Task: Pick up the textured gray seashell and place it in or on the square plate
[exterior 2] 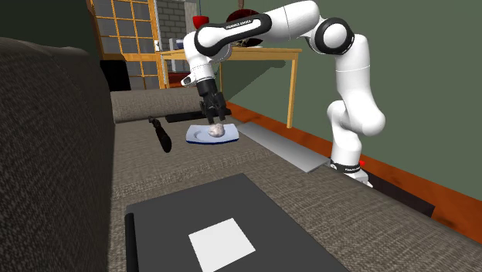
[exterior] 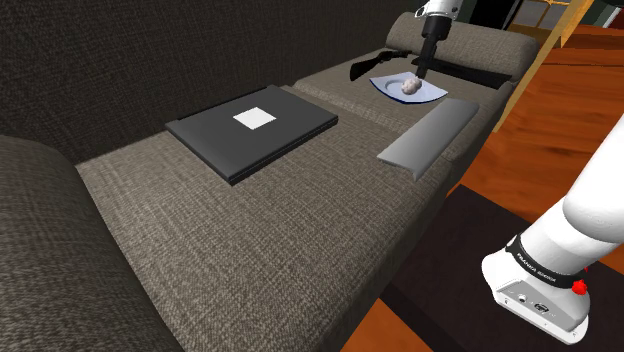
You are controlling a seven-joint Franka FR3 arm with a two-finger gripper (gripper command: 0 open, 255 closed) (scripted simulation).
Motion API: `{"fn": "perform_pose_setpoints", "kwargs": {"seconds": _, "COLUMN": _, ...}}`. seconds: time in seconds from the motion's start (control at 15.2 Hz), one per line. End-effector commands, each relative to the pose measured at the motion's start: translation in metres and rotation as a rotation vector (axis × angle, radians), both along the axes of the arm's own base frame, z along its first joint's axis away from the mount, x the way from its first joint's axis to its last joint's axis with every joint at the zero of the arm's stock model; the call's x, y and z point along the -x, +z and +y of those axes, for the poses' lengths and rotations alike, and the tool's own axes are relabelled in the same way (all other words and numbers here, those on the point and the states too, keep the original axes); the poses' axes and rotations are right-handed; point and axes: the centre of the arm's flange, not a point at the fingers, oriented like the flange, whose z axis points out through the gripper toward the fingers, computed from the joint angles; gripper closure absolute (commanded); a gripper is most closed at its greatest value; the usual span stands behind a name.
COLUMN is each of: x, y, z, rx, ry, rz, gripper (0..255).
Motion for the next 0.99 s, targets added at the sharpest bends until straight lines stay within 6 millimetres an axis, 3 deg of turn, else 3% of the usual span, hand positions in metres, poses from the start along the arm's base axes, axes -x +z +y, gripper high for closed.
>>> {"fn": "perform_pose_setpoints", "kwargs": {"seconds": 0.0, "x": 0.0, "y": 0.0, "z": 0.0, "rx": 0.0, "ry": 0.0, "rz": 0.0, "gripper": 0}}
{"fn": "perform_pose_setpoints", "kwargs": {"seconds": 0.2, "x": 0.0, "y": 0.0, "z": 0.0, "rx": 0.0, "ry": 0.0, "rz": 0.0, "gripper": 0}}
{"fn": "perform_pose_setpoints", "kwargs": {"seconds": 0.46, "x": -0.008, "y": 0.046, "z": -0.017, "rx": 0.0, "ry": 0.0, "rz": 0.0, "gripper": 0}}
{"fn": "perform_pose_setpoints", "kwargs": {"seconds": 0.92, "x": -0.008, "y": 0.046, "z": -0.017, "rx": 0.0, "ry": 0.0, "rz": 0.0, "gripper": 0}}
